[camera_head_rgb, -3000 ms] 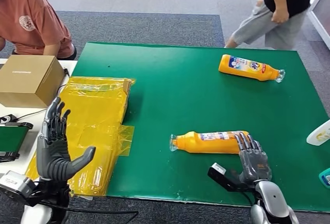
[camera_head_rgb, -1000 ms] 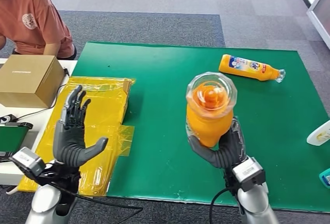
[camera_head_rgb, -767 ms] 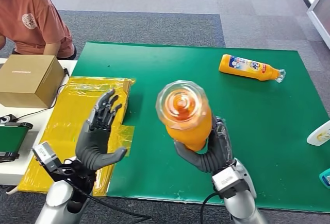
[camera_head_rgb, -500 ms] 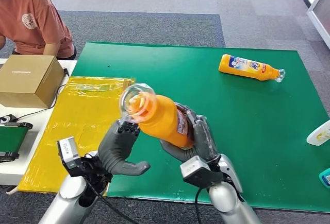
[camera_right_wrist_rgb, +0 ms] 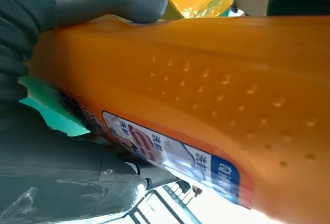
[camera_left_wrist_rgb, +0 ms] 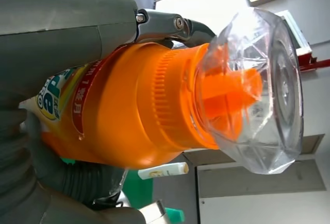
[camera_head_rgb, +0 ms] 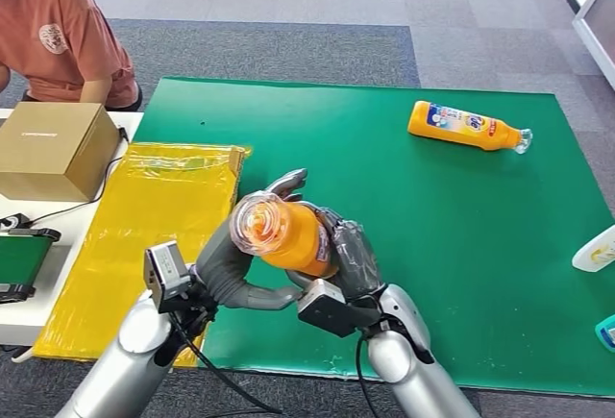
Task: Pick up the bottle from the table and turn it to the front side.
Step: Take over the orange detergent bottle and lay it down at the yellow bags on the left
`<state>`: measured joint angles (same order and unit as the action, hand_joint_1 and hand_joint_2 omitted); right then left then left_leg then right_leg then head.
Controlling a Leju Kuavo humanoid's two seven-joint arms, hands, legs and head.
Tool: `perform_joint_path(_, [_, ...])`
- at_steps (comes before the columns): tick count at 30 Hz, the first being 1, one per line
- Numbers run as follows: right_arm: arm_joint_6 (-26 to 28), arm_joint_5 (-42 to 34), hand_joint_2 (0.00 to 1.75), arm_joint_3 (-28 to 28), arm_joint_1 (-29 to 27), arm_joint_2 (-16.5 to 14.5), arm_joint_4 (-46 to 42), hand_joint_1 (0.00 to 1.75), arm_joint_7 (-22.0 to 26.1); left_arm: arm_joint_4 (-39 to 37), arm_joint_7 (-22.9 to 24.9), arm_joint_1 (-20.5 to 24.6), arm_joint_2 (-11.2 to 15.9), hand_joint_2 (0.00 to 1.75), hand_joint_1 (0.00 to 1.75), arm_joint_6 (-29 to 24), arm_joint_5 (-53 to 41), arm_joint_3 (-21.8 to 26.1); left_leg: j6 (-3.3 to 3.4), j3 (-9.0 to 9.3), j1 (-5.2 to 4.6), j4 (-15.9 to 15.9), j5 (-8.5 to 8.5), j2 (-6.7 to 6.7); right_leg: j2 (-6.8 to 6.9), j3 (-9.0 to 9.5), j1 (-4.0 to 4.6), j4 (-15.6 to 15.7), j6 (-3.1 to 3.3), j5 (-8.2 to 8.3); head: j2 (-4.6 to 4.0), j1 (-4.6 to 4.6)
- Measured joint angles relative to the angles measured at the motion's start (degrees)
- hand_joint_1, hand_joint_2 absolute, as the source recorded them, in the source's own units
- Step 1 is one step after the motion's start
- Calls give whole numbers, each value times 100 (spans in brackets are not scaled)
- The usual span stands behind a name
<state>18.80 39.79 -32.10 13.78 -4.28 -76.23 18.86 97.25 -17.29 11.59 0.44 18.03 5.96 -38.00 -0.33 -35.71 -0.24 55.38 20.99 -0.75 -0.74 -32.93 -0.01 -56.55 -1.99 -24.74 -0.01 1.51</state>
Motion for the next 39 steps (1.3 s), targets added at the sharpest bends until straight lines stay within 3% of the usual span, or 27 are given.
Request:
perform_joint_path(8, [73, 388, 175, -138, -34, 1, 73, 175, -124, -73, 49, 29, 19, 175, 2, -157, -229, -32, 0, 0, 0, 0, -1, 0, 0, 1, 0, 0, 0, 1, 0, 0])
perform_joint_path(12, [147, 496, 175, -185, -76, 1, 82, 175, -192, -114, 173, 73, 25, 175, 172, -168, -269, -56, 0, 0, 0, 0, -1, 0, 0, 2, 0, 0, 0, 1, 0, 0])
perform_joint_path(22, [228, 618, 175, -149, -66, 4, 77, 175, -369, -199, 296, 80, 32, 175, 175, -223, -208, -74, 0, 0, 0, 0, -1, 0, 0, 2, 0, 0, 0, 1, 1, 1])
perform_joint_path(26, [293, 605, 175, -118, -69, 4, 66, 1, -384, -199, 298, 79, 33, 175, 175, -209, -91, -69, 0, 0, 0, 0, -1, 0, 0, 2, 0, 0, 0, 1, 1, 0])
perform_joint_path(29, [333, 478, 175, -64, -79, 4, 26, 0, -397, -198, 242, 64, 31, 175, 175, -279, -99, -60, 0, 0, 0, 0, -1, 0, 0, 3, 0, 0, 0, 1, 0, 0])
perform_joint_path(35, [320, -126, 175, 231, -94, 4, -113, 0, -419, -75, -118, -42, 26, 175, 175, -954, -914, -57, 1, 0, -1, 0, -1, -1, 1, 3, -1, 0, -1, 1, 1, 1])
perform_joint_path(37, [307, -374, 175, 330, -107, 4, -163, 0, -420, -8, -188, -77, 26, 175, 175, -1503, -1546, -55, 0, 0, -2, 0, -1, -1, 0, 3, -1, 0, -1, 2, 0, 1])
perform_joint_path(39, [295, -844, 175, 535, -140, 4, -303, 0, -390, 90, -74, -174, 29, 175, 175, -2700, -3064, -39, 0, 0, -2, 0, -1, -1, 0, 2, -1, 0, -1, 2, 0, 0])
